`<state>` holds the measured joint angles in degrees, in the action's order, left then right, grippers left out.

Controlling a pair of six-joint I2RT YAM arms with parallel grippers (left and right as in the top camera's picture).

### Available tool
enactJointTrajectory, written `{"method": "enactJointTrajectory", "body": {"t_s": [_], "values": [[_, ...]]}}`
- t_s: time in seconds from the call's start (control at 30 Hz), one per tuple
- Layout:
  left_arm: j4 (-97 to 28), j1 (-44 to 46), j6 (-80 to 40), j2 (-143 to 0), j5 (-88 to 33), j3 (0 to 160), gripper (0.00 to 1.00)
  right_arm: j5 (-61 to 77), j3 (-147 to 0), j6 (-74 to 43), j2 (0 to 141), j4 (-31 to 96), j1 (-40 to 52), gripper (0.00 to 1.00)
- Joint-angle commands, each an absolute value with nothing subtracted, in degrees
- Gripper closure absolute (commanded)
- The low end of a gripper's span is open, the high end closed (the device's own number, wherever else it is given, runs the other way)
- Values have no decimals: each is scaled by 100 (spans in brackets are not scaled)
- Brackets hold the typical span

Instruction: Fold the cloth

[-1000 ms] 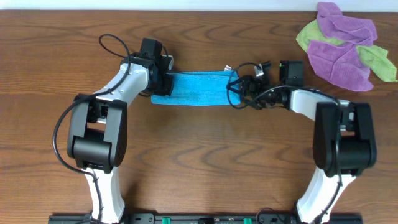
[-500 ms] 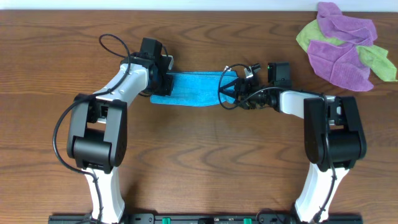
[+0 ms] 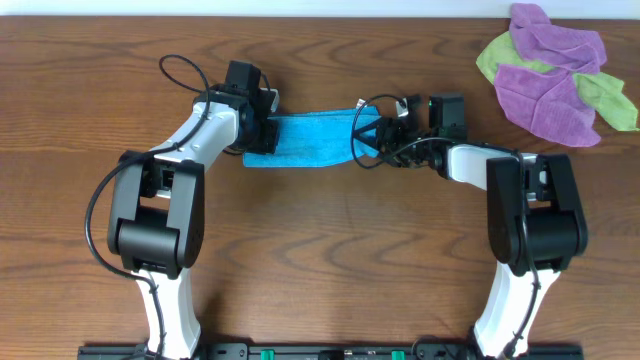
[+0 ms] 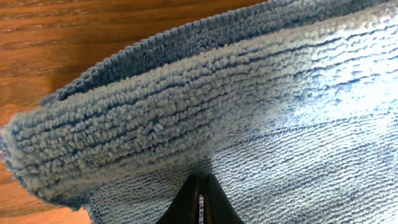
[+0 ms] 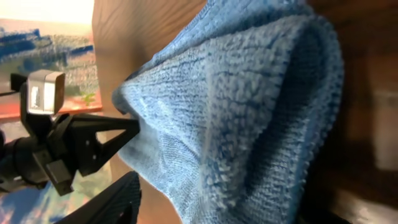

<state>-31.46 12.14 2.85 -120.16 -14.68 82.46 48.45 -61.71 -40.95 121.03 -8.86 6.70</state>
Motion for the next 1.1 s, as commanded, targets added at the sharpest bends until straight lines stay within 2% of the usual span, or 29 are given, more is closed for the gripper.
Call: {"method": "enactJointTrajectory", "body": {"t_s": [0.0,0.07,0.13,0.17,0.6,0.87,1.07], "values": [[-3164,1201,325,-12088,-1511,8298,94,3465,-5964,-4112,12571,-707,674,60],[-3164,1201,325,-12088,-1511,8298,94,3444,-5964,-4112,12573,-707,674,86],[-3164,1203,325,-12088,-1511,8298,94,3428,-5964,-4115,12571,-703,679,92],[-3164,1201,325,-12088,-1511,8298,94,3430,-5964,-4115,12571,-705,679,99],[-3168,1201,322,-12086,-1702,8298,94,4250,-6302,-3907,12114,-620,895,99],[-3166,1201,307,-12086,-1704,8298,94,4056,-6307,-3697,11065,-504,1214,99],[-3164,1201,281,-12086,-1765,8298,94,3675,-6418,-3317,10481,255,1184,99]]}}
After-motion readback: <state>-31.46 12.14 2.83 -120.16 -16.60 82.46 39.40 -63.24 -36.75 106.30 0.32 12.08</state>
